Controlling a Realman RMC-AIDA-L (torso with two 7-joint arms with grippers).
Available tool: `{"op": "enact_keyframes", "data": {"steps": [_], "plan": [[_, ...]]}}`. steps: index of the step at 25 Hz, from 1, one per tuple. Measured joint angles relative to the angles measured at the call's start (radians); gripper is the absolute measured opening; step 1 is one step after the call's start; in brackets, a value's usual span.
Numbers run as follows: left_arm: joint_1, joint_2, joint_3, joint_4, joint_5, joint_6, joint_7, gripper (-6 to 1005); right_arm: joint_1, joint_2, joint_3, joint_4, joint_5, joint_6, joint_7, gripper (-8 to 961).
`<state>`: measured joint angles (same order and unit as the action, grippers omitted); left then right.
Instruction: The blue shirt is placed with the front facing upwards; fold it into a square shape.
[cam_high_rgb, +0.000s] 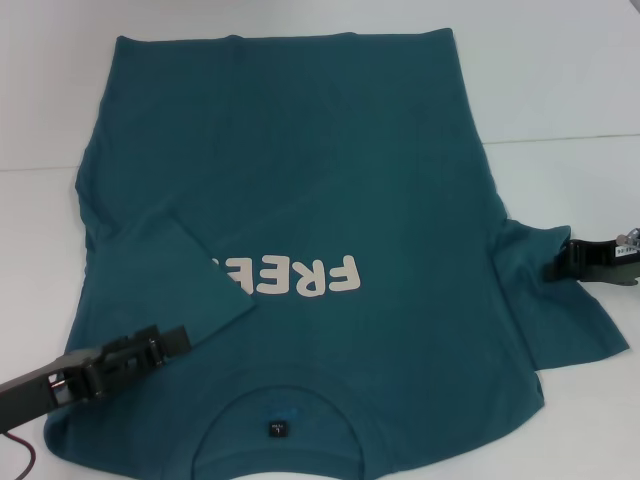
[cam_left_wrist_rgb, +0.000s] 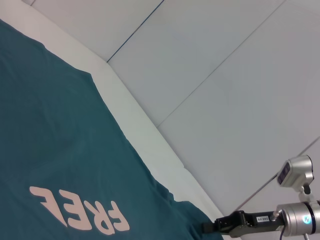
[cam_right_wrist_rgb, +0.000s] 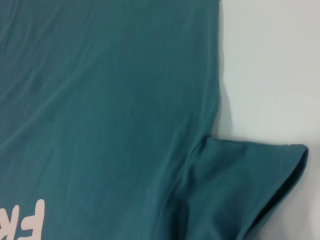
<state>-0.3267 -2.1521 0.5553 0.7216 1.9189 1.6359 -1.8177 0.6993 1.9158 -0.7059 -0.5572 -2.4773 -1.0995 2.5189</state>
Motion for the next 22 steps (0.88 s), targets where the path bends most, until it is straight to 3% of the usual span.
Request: {"op": "enact_keyframes", "data": {"steps": [3,22], "plan": [[0.000,0.000,0.000,0.000,0.000,0.000,0.000,876,-0.003,-0.001,0.001,-0.008,0.000,-0.006,0.000,12],[0.005,0.002,0.000,-0.012,-0.007,0.002,-0.002,876,-0.027,-0.021,0.006,-0.036,-0.003,0.048,0.039,34]]}}
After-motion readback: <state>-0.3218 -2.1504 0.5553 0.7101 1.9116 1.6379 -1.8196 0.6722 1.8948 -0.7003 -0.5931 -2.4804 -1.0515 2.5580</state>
